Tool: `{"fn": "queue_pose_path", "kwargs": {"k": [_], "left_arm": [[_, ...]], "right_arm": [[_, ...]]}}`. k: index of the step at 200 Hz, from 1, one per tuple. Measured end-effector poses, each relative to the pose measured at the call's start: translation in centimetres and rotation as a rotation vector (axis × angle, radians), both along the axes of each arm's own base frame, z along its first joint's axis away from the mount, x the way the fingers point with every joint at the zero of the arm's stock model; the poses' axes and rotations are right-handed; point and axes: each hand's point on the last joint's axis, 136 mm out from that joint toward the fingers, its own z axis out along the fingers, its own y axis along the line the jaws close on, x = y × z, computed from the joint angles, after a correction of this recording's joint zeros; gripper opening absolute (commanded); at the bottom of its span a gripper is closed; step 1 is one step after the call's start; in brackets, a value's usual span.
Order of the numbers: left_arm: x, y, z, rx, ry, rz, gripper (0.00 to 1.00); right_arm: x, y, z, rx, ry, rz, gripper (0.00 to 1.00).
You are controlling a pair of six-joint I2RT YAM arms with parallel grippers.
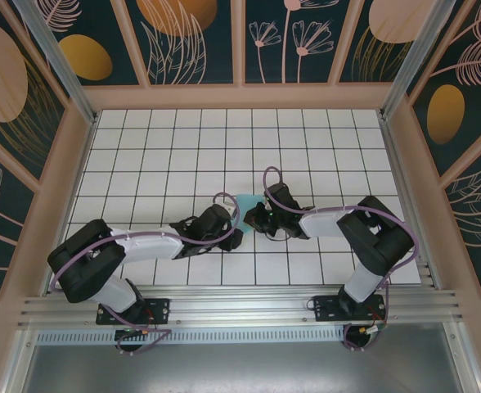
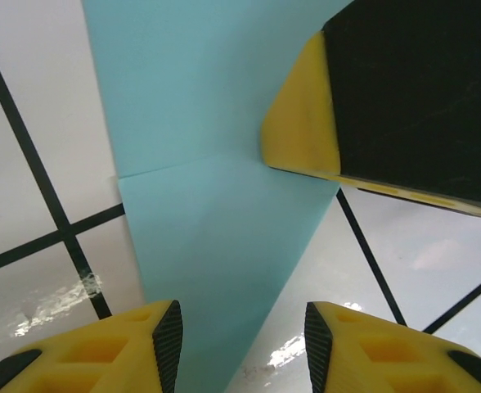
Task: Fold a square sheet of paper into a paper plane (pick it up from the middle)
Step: Fourth fold the wing at the center of the table.
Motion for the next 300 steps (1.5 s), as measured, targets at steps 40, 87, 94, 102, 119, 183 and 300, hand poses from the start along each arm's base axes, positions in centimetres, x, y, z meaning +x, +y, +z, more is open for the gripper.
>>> {"fn": "queue_pose_path", "kwargs": {"k": [40, 87, 94, 102, 119, 183, 300], "left_arm": [[0.39, -0.26, 0.11, 0.021, -0.031, 0.002, 0.46], [-0.07, -0.44, -0.56, 0.043, -0.027, -0.011, 0.47], [0.0, -0.34, -0.65, 0.049, -0.03, -0.006, 0.47], [0.11, -0.25, -0.71, 0.055, -0.035, -0.001, 0.47], [0.43, -0.19, -0.72, 0.065, -0.045, 0.009, 0.47], [0.82, -0.49, -0.35, 0.061, -0.058, 0.015, 0.46], [0.82, -0.48, -0.34, 0.061, -0.058, 0.014, 0.47]], "right_arm": [[0.05, 0.07, 0.09, -0.001, 0.002, 0.0, 0.14], [0.31, 0.29, 0.44, 0.007, -0.004, -0.002, 0.15], [0.32, 0.3, 0.45, 0.007, -0.004, -0.002, 0.15], [0.32, 0.31, 0.47, 0.007, -0.004, -0.001, 0.15], [0.31, 0.32, 0.47, 0.008, -0.004, -0.001, 0.15], [0.36, 0.38, 0.55, 0.005, 0.0, 0.001, 0.15], [0.24, 0.38, 0.48, -0.001, 0.005, 0.004, 0.15]]}}
